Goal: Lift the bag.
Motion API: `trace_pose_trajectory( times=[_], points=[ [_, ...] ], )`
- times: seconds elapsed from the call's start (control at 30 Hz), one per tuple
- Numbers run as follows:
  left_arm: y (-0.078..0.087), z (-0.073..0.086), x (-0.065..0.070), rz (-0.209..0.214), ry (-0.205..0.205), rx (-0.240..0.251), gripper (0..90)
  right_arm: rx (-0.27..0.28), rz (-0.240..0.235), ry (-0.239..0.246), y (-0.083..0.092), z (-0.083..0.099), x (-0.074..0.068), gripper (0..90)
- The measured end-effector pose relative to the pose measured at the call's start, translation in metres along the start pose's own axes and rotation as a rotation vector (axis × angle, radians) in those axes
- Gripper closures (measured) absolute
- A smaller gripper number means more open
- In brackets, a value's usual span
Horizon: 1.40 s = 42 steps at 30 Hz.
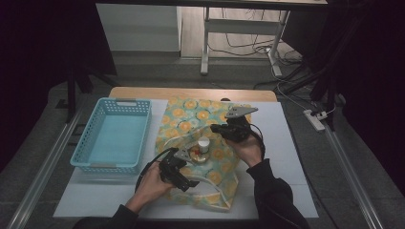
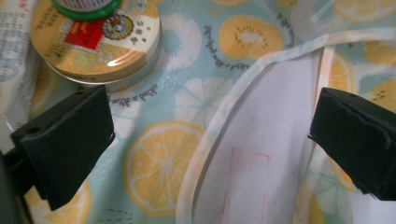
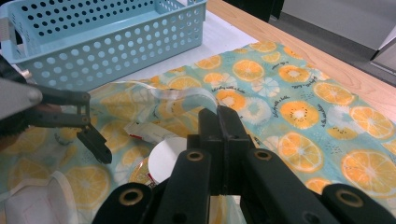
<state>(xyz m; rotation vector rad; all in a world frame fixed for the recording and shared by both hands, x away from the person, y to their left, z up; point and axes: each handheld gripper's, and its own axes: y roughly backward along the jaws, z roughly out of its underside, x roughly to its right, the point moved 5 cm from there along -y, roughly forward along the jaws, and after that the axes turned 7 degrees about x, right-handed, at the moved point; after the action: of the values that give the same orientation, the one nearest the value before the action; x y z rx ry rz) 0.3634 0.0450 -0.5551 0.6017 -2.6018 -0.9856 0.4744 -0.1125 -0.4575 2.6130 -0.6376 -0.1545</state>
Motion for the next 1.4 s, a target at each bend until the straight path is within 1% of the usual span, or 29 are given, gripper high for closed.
trace_pose_trajectory(
  times=[0.23, 0.33, 0.4, 0.47, 0.53, 0.6, 0.63, 0.7, 0.77, 0.87, 0.9, 0.97, 1.03, 1.13, 1.2, 1.27, 1.3, 1.33, 1.4],
  points=[
    [-0.008, 0.005, 0.000, 0.007, -0.014, -0.031, 0.2, -0.001, 0.000, 0.003, 0.000, 0.000, 0.000, 90.0],
    [-0.011, 0.007, 0.000, 0.006, -0.030, -0.047, 0.9, -0.001, -0.002, 0.003, 0.000, 0.000, -0.001, 90.0],
    [-0.013, 0.009, 0.000, -0.006, -0.044, -0.059, 2.0, -0.002, -0.002, 0.003, -0.001, 0.000, -0.001, 90.0],
    [-0.015, 0.010, -0.001, -0.027, -0.054, -0.072, 3.9, -0.004, -0.002, 0.003, -0.001, 0.000, -0.001, 90.0],
    [-0.017, 0.011, -0.001, -0.042, -0.068, -0.084, 6.9, -0.003, -0.003, 0.002, -0.001, 0.000, -0.001, 90.0],
    [-0.017, 0.011, -0.001, -0.045, -0.064, -0.082, 8.0, -0.003, -0.003, 0.002, -0.001, 0.000, -0.001, 90.0],
    [-0.016, 0.010, -0.002, -0.043, -0.065, -0.082, 9.5, -0.003, -0.002, 0.002, -0.001, 0.000, -0.001, 90.0],
    [-0.015, 0.011, -0.003, -0.047, -0.055, -0.073, 13.3, -0.003, -0.003, 0.001, -0.001, 0.000, -0.001, 90.0],
    [-0.013, 0.011, -0.006, -0.052, -0.052, -0.065, 19.2, -0.003, -0.003, 0.002, -0.001, 0.001, -0.001, 90.0],
    [-0.009, 0.011, -0.009, -0.064, -0.043, -0.058, 31.4, -0.003, -0.004, 0.002, -0.002, 0.001, -0.001, 90.0],
    [-0.009, 0.011, -0.010, -0.066, -0.046, -0.059, 34.9, -0.004, -0.005, 0.002, -0.002, 0.001, -0.002, 90.0],
    [-0.008, 0.011, -0.011, -0.064, -0.047, -0.055, 40.6, -0.007, -0.005, 0.003, -0.002, 0.001, -0.001, 90.0],
    [-0.007, 0.010, -0.011, -0.057, -0.047, -0.050, 51.4, -0.008, -0.004, 0.003, -0.002, 0.001, -0.001, 90.0],
    [-0.007, 0.010, -0.012, -0.054, -0.038, -0.049, 62.7, -0.009, -0.004, 0.002, -0.002, 0.002, 0.000, 90.0],
    [-0.007, 0.009, -0.012, -0.058, -0.014, -0.051, 70.5, -0.009, -0.006, 0.003, -0.002, 0.002, -0.001, 90.0],
    [-0.007, 0.008, -0.012, -0.062, 0.004, -0.055, 76.0, -0.009, -0.014, 0.003, -0.002, 0.002, -0.001, 90.0],
    [-0.007, 0.008, -0.012, -0.060, 0.004, -0.060, 80.8, -0.011, -0.018, 0.003, -0.002, 0.002, -0.001, 90.0],
    [-0.007, 0.008, -0.012, -0.057, 0.013, -0.062, 84.3, -0.011, -0.019, 0.002, -0.002, 0.002, -0.002, 90.0],
    [-0.007, 0.007, -0.012, -0.051, 0.045, -0.066, 88.3, -0.014, -0.021, -0.001, -0.002, 0.002, -0.001, 90.0]
  ],
)
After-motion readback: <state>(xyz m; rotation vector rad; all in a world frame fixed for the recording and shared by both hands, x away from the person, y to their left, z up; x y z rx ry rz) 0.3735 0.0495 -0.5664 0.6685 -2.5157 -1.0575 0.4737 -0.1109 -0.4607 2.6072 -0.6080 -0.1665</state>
